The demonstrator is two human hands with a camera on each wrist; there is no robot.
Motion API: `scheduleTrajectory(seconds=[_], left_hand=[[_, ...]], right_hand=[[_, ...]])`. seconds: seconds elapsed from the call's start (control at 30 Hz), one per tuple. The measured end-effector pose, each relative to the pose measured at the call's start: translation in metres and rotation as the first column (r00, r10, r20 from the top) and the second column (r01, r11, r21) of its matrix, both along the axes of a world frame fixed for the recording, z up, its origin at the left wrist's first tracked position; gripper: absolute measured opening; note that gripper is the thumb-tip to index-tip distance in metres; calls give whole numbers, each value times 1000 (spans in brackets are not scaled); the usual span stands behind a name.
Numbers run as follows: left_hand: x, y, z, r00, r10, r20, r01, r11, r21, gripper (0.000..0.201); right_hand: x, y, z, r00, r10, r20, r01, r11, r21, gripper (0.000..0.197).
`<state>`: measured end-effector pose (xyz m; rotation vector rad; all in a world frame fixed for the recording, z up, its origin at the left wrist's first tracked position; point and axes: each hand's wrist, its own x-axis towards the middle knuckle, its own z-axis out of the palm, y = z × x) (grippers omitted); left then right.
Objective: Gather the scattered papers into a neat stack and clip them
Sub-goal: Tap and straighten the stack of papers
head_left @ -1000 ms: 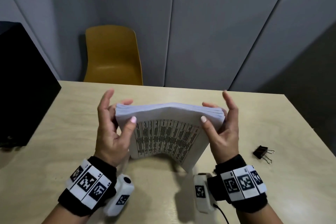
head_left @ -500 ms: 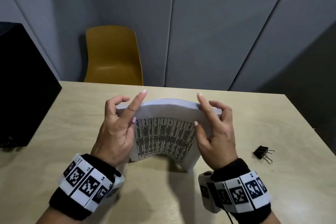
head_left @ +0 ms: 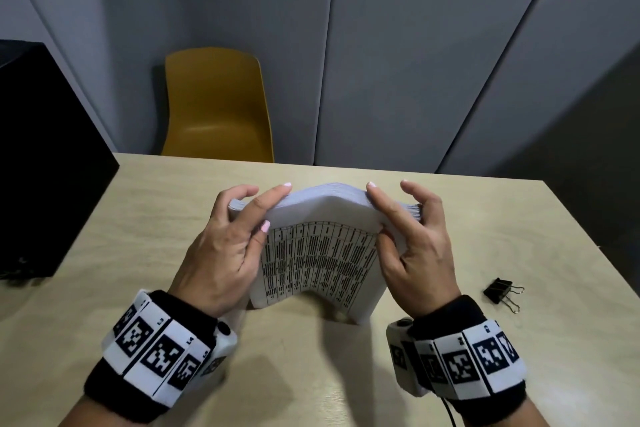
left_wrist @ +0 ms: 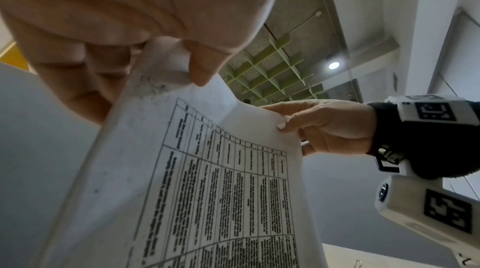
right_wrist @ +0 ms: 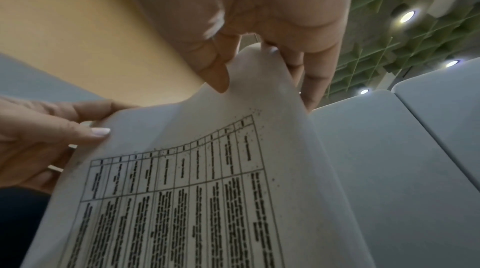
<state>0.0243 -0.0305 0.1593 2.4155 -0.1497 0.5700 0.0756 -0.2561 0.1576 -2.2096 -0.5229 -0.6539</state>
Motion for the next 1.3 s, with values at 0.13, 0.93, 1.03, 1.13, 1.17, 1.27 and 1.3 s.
scheduleTrajectory(seconds=[0.13, 0.93, 1.03, 1.13, 1.17, 1.27, 1.3], left_hand=[[1, 2, -4, 999, -46, 16, 47, 998, -35, 47], [32, 33, -26, 954, -279, -112, 135, 731, -669, 86], [38, 25, -45, 919, -255, -300, -44, 691, -722, 94], [42, 21, -47, 934, -214, -286, -52, 711, -702, 88], [41, 21, -44, 939, -207, -274, -50, 707, -706, 82], [37, 24, -43, 940, -217, -264, -35, 706, -708, 85], [35, 24, -47, 933, -225, -282, -46, 700, -712, 92]], right_hand=[[-1, 1, -1, 1000, -1, -1, 1, 1000, 3, 56], [39, -27, -29, 711, 559, -427, -153, 715, 682, 58], [39, -16, -33, 680, 508, -528, -108, 782, 613, 29], [41, -15, -31, 695, 512, -506, -109, 770, 629, 26], [41, -16, -29, 700, 527, -483, -114, 749, 653, 27], [41, -20, -32, 696, 557, -454, -114, 709, 695, 37], [39, -21, -37, 683, 558, -471, -112, 718, 687, 38]])
